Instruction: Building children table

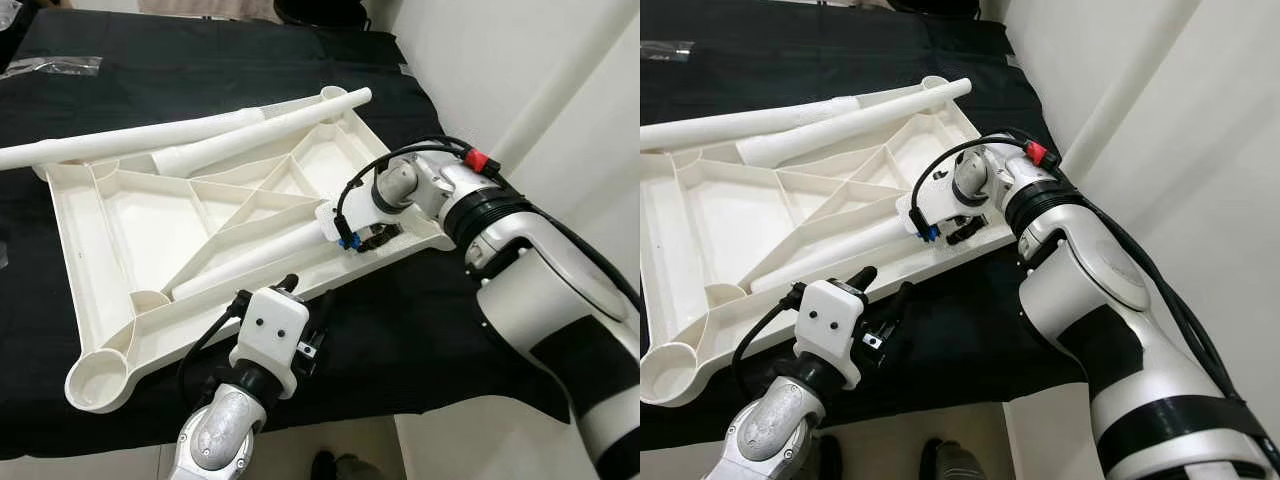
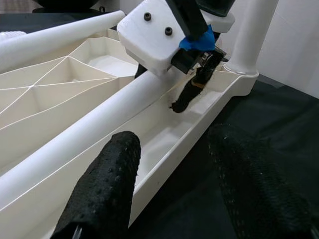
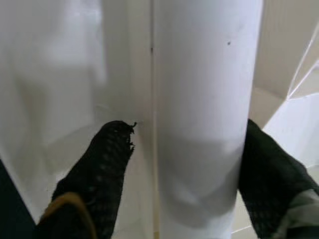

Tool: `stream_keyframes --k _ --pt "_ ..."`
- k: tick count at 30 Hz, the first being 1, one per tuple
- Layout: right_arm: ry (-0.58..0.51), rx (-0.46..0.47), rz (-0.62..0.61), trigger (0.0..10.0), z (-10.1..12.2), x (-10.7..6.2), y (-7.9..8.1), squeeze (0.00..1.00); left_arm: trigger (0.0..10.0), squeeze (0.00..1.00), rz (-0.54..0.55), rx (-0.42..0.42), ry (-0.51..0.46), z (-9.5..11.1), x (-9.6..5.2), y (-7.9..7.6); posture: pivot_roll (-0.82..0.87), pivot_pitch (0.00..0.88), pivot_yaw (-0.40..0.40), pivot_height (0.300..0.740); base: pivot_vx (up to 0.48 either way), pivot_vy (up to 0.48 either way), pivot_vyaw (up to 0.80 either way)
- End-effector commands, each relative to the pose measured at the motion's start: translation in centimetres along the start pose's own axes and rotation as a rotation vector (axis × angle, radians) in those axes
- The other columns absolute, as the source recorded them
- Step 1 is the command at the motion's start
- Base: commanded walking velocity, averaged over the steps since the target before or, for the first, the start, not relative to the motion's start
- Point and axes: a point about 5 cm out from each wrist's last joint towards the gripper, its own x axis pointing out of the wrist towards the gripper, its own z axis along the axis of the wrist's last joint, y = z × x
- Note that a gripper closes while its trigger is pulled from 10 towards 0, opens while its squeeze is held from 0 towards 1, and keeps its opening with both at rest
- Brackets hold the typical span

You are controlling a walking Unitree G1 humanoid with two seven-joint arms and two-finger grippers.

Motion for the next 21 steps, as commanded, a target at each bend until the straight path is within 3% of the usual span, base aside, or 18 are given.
stream_keyframes --k 1,12,21 --pt "-0.001 -0.01 0.015 0.0 0.0 0.2 0.3 0.0 10.0 0.0 -0.02 -0.029 -0.02 0.6 0.2 -1.0 -0.02 0.214 -0.182 0.74 0.0 0.0 0.0" --pt "-0.01 -0.016 -0.049 0.0 0.0 -1.0 -1.0 0.0 10.0 0.0 -0.017 -0.025 -0.011 0.4 0.4 -0.8 -0.03 0.196 -0.178 0.74 0.0 0.0 0.0" --pt "-0.101 0.021 -0.166 0.0 0.8 -3.1 -3.1 0.0 10.0 0.0 -0.011 -0.019 -0.013 0.4 0.6 -0.7 -0.03 0.185 -0.179 0.74 0.0 0.0 0.0"
